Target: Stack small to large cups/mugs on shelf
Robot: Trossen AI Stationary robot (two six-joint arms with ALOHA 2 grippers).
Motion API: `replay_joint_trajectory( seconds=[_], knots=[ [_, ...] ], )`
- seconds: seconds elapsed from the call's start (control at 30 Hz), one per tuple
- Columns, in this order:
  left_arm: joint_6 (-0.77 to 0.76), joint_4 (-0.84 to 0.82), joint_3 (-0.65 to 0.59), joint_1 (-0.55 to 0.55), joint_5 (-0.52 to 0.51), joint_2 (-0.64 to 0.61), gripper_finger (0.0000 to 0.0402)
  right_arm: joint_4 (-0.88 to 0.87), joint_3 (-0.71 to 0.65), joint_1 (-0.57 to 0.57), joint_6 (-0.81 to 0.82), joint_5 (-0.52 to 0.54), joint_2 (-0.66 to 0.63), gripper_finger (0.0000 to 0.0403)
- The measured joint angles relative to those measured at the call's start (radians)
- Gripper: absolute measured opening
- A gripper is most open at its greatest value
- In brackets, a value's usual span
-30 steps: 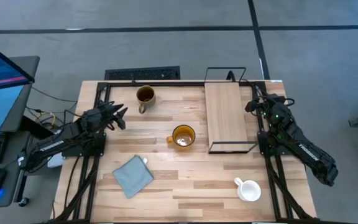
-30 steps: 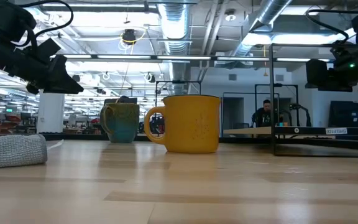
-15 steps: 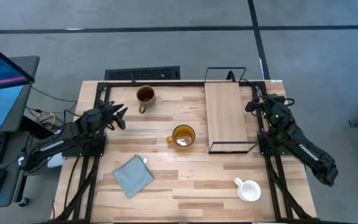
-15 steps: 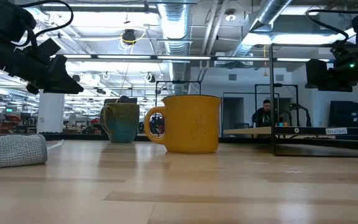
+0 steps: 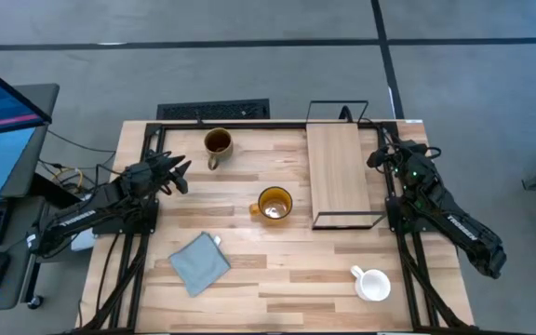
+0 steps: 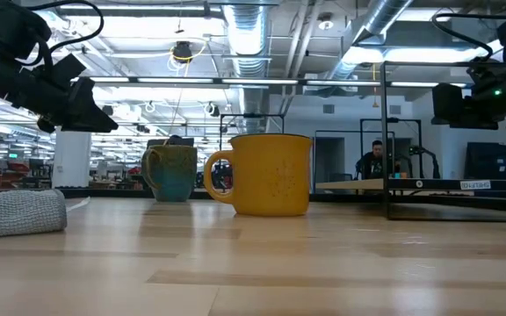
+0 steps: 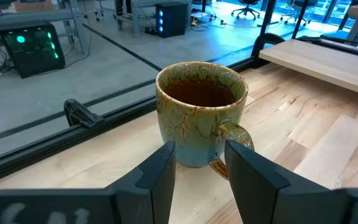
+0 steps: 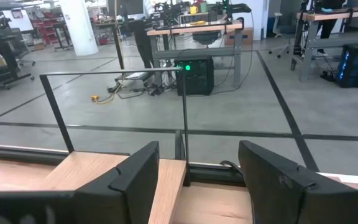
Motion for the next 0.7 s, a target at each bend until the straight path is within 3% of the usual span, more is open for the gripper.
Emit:
replay_joint_trajectory(
  seconds=[0.7],
  knots=[
    [-0.032,0.0,0.0,0.0,0.0,0.0,0.013,0.0,0.0,0.0,0.0,0.0,0.0,0.0244]
  ],
)
